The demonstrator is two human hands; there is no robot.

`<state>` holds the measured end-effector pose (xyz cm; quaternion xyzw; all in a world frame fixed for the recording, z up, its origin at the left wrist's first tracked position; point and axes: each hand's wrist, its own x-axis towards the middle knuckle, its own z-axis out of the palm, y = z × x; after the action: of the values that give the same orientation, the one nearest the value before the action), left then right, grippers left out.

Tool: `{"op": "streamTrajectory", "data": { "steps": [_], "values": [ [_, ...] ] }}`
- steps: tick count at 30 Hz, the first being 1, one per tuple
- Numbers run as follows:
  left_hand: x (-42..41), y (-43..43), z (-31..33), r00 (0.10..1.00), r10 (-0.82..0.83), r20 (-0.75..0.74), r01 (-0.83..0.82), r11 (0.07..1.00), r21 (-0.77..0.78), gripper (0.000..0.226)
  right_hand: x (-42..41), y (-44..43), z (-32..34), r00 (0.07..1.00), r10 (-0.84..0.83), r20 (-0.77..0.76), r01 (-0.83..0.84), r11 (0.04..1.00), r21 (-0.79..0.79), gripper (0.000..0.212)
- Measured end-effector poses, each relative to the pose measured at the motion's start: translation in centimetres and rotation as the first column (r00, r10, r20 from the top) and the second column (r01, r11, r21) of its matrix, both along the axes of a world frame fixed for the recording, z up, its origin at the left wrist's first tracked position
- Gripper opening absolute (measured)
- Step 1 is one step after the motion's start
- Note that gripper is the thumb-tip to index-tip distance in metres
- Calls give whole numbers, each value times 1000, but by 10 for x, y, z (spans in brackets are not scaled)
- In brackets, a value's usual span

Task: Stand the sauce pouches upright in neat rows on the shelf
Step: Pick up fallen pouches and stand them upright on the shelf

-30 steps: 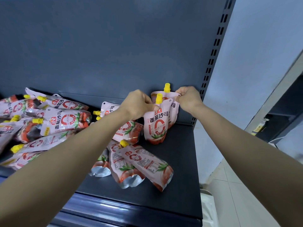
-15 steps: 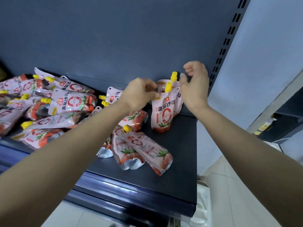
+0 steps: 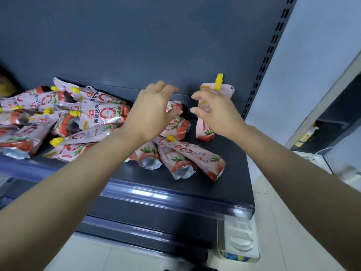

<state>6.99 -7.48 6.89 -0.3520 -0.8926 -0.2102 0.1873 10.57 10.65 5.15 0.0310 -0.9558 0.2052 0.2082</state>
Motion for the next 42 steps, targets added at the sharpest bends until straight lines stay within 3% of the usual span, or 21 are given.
{"op": "streamTrajectory", "data": {
  "steps": [3,8,13,19,23,31,35,42],
  "values": [
    [2,-19,-15,998,-31,63,34,998,-53,51,6,-16,-18,945,5,328,15,998,-58,42],
    [3,-39,-38,986,-47,162,69,988,-135,53,4,-25,-43,805,-57,591,77,997,-9,34],
    [4,-52,-50,979,-33,199,69,982,-176,53,-5,-25,-54,701,-98,707,160,987,-22,53],
    [-1,-54,-56,970,19,241,30,980,-197,50,-24,-16,-57,585,-80,807,335,930,-151,48],
    [-5,-50,-64,952,73,297,-3,974,-227,50,-25,-15,-56,518,-55,853,369,914,-165,73],
    [-20,-36,-80,886,196,420,-55,944,-325,38,-17,4,-39,574,55,817,325,900,-289,43],
    [-35,-25,-85,840,220,497,-40,937,-346,65,-10,6,-26,658,97,747,271,894,-355,28],
    [-59,-7,-87,814,285,505,-6,875,-484,82,-1,12,-7,792,61,608,243,881,-405,41]
  ]
}}
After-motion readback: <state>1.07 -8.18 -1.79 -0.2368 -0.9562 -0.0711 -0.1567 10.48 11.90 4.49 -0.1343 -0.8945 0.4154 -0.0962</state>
